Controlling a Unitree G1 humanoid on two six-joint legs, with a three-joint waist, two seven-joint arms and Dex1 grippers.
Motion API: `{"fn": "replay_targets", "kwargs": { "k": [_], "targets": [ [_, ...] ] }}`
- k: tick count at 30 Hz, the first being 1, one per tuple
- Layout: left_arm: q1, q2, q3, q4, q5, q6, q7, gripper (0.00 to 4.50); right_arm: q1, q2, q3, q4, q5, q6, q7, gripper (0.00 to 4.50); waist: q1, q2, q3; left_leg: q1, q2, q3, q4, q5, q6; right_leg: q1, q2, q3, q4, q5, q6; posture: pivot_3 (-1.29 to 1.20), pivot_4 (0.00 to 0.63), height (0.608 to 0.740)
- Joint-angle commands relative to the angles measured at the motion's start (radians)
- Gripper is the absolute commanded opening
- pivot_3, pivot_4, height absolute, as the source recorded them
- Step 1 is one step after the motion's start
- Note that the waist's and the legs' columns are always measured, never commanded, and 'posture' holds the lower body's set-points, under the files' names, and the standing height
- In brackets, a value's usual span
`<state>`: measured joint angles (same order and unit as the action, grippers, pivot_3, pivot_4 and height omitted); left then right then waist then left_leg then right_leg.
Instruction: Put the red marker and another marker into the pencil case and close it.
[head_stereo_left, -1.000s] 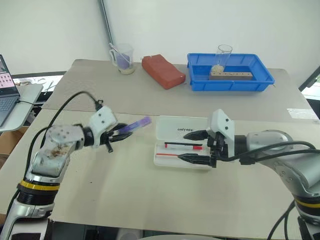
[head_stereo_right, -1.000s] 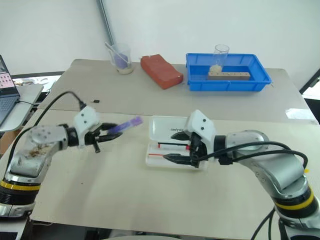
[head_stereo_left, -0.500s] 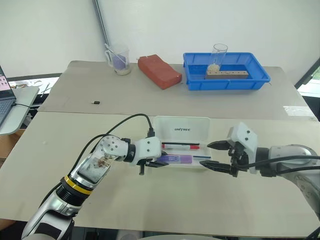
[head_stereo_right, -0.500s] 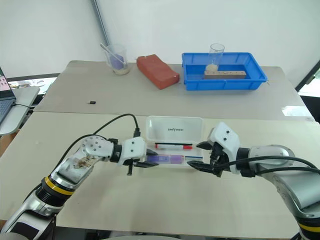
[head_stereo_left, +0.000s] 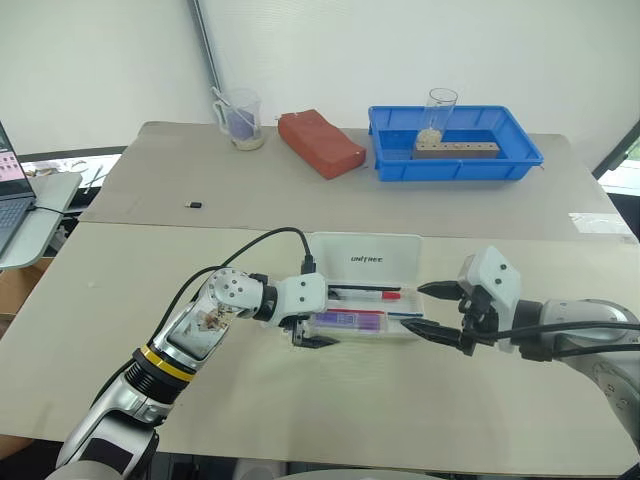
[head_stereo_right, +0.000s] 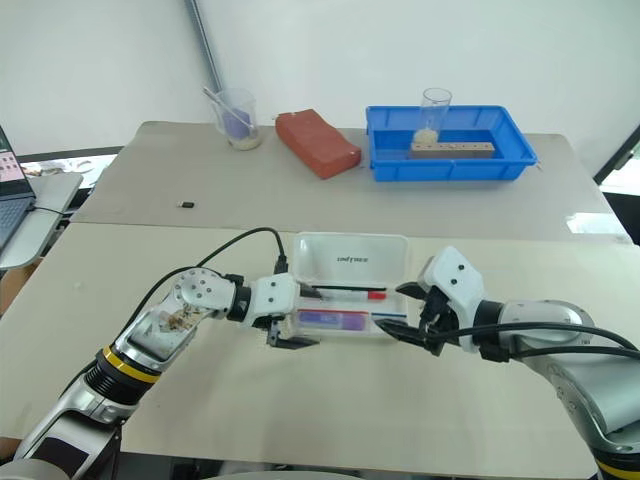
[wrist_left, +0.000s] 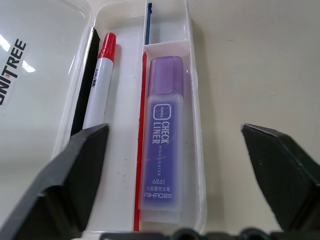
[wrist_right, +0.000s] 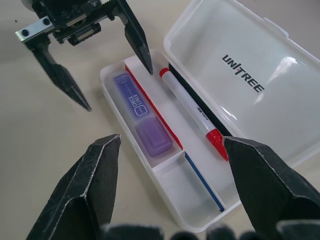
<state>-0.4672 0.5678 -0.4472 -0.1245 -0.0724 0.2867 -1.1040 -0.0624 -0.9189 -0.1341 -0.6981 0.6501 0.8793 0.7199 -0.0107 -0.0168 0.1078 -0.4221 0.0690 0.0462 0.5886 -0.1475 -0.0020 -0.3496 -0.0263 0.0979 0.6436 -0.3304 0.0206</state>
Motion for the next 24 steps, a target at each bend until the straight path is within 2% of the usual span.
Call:
{"fn": "replay_targets", "kwargs": {
  "k": [1, 6, 9, 17, 24],
  "targets": [
    [-0.002, 0.007, 0.038, -0.069, -0.026, 0.011, -0.004, 4.44, 0.021, -0.037, -0.051, 0.027, -0.026, -0.037, 0.032, 3.62, 0.001, 0.0, 0.0, 0.0, 0.0, 0.0, 0.0, 0.0, 0.0, 0.0, 0.0, 0.0, 0.0, 0.0, 0.0, 0.0, 0.15, 0.74],
    [-0.022, -0.046, 0.131, -0.175, -0.176, 0.047, 0.0, 4.44, 0.093, -0.163, -0.076, 0.281, -0.193, -0.204, 0.135, 3.62, 0.008, 0.0, 0.0, 0.0, -0.001, 0.0, 0.001, 0.0, 0.0, 0.001, -0.001, 0.0, -0.001, 0.0, 0.0, 0.0, 0.15, 0.74],
    [-0.033, -0.116, 0.172, -0.216, -0.273, 0.052, 0.007, 4.44, 0.033, -0.18, -0.031, 0.51, -0.27, -0.325, 0.189, 3.62, 0.007, 0.0, 0.0, 0.001, -0.001, 0.001, 0.002, 0.0, 0.0, 0.003, -0.001, 0.0, -0.001, 0.0, 0.001, 0.0, 0.15, 0.74],
    [-0.03, -0.143, 0.175, -0.237, -0.296, 0.045, 0.032, 4.44, -0.111, -0.18, 0.146, 0.838, -0.441, -0.479, 0.325, 3.62, -0.004, 0.006, 0.002, 0.007, -0.001, 0.0, 0.001, -0.001, 0.002, 0.009, 0.001, 0.001, -0.002, -0.001, 0.001, 0.0, 0.15, 0.74],
    [-0.001, -0.13, 0.175, -0.249, -0.297, 0.037, 0.044, 4.44, -0.168, -0.137, 0.181, 0.958, -0.487, -0.504, 0.362, 3.62, -0.003, 0.006, 0.002, 0.013, -0.001, 0.001, 0.002, -0.001, 0.002, 0.017, 0.0, 0.001, -0.005, -0.001, 0.002, 0.0, 0.15, 0.74]
  ]
}}
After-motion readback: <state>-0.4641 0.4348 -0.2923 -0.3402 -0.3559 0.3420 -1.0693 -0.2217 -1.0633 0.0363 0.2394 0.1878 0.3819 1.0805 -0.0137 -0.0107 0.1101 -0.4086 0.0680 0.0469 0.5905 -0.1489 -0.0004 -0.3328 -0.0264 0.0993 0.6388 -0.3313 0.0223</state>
